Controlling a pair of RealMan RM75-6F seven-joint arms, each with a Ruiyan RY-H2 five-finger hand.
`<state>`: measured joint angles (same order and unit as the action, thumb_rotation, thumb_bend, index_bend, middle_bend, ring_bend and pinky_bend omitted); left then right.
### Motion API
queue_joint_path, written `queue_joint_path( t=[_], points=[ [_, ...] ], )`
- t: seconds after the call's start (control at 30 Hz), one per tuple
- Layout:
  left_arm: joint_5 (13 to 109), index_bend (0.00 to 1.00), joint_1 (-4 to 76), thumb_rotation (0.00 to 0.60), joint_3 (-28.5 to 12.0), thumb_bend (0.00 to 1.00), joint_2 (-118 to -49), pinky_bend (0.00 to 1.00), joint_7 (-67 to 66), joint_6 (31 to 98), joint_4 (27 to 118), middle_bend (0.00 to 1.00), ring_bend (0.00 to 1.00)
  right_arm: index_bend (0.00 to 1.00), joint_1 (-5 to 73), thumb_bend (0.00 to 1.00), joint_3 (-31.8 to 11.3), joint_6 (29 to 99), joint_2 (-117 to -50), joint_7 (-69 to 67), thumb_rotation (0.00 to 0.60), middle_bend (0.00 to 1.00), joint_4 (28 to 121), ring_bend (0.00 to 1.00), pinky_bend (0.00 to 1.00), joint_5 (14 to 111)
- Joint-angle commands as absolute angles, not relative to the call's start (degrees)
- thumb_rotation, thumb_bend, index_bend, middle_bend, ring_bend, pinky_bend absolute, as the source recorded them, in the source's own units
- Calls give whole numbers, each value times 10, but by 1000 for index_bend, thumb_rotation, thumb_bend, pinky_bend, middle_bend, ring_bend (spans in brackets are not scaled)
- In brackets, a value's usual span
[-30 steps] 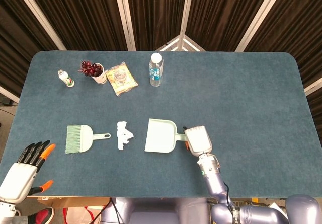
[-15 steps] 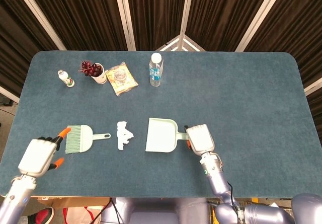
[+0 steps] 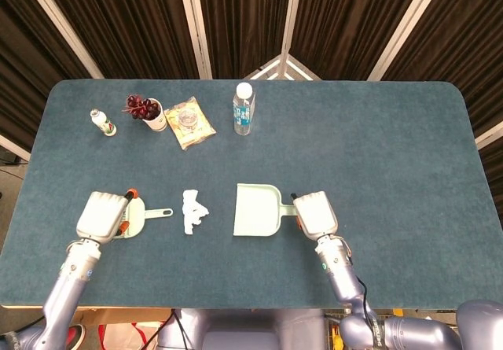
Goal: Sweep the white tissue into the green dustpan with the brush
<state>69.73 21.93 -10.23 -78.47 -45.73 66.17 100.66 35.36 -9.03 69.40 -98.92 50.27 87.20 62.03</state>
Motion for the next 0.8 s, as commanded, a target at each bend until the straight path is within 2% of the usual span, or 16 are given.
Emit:
queue_joint_path(
  t=[0.03, 0.3, 0.5, 0.8],
  points=[
    [650, 399, 248, 600, -113, 305, -817, 875, -508, 653, 983, 842, 848, 591, 355, 447, -89, 693, -993, 499, 600, 818, 865, 803, 860, 621],
    [538, 447, 288, 600, -129, 356, -882, 920, -573, 655, 943, 878, 885, 591, 356, 447, -88, 690, -997, 492, 600, 818, 852, 803, 859, 621],
    [479, 426, 310, 600, -129, 363, -920, 930, -599, 664, 915, 878, 886, 591, 356, 447, -88, 690, -994, 486, 600, 818, 848, 803, 859, 621],
    [445, 405, 330, 600, -123, 362, -950, 942, -603, 680, 895, 880, 888, 591, 356, 447, -87, 689, -991, 479, 600, 818, 846, 803, 860, 623]
  ],
)
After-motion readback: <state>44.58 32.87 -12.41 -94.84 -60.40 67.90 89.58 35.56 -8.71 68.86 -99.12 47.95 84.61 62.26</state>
